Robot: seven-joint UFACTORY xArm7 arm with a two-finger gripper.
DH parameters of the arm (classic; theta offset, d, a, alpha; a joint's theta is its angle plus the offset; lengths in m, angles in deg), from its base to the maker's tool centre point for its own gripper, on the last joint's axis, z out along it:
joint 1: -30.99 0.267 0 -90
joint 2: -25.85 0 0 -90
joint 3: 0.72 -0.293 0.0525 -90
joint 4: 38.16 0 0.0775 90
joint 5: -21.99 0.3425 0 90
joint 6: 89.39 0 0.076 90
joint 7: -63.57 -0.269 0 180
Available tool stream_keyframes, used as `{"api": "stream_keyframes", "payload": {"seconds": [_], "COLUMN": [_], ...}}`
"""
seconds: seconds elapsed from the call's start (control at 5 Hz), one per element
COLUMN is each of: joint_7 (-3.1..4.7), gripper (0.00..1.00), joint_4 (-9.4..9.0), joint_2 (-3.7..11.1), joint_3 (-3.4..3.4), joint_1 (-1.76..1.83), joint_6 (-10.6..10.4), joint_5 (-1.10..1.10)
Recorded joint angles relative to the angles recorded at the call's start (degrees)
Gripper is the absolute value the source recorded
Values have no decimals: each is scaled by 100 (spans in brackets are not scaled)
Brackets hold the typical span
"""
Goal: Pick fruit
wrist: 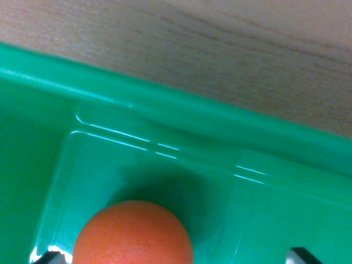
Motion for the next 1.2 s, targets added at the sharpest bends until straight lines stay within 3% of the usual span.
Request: {"api": "stream_keyframes", "payload": {"seconds": [0.2, 0.4, 0.6, 1.2], "joint_7": [66, 66, 124, 176], "gripper": [0, 0, 0, 0], "joint_4": [-171, -171, -320, -454], "joint_2": [82, 82, 154, 219], "joint_3": [-28, -28, -52, -74], "joint_1": [22, 22, 41, 59], "joint_6": [-207, -207, -387, -550], "joint_5": [21, 21, 39, 55]}}
